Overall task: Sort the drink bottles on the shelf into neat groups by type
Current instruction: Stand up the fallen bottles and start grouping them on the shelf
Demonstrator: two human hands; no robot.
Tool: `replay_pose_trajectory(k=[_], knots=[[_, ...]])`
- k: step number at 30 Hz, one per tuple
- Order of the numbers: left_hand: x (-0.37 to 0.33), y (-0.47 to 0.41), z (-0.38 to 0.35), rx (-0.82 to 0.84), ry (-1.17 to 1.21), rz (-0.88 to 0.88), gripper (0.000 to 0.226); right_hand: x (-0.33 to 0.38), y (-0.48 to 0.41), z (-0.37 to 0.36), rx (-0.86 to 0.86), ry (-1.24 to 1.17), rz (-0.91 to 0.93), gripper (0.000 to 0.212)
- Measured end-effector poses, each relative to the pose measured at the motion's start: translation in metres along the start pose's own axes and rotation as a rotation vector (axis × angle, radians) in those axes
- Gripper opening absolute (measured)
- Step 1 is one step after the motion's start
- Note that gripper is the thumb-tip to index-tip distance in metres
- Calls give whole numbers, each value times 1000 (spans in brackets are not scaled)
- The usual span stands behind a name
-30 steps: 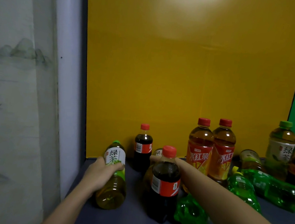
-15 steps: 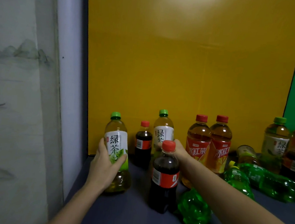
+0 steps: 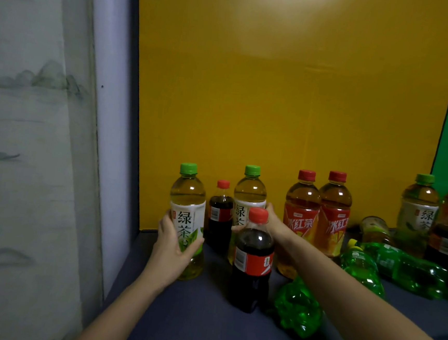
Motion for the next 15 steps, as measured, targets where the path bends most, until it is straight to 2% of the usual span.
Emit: replay_pose_trajectory(k=[4, 6, 8, 12, 13, 15], knots=[[0, 2, 7, 57, -26, 34, 79, 1, 2, 9, -2, 58, -32, 78], [-4, 6, 13, 58, -56, 56, 83, 0, 8, 13, 16, 58, -50, 76], [-12, 12, 21, -17, -105, 45, 81, -1, 17, 18, 41, 73, -46, 76], [-41, 31, 34, -277, -153, -200, 47, -7, 42, 30, 5, 56, -2, 54], [-52, 37, 35, -300, -122, -279, 37, -8, 51, 34, -15, 59, 11, 49], [-74, 50, 31, -241, -64, -406, 18, -11, 70, 44, -43, 73, 34, 39]])
Point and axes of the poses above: each hand's wrist, its own y-axis away from the middle knuckle, its own z-axis out of the back of the hand, x = y × z, the point moved 1 cm from there along -y, towards the middle knuckle, and after that the axes turned 9 degrees about -z, right-handed, at the moved point
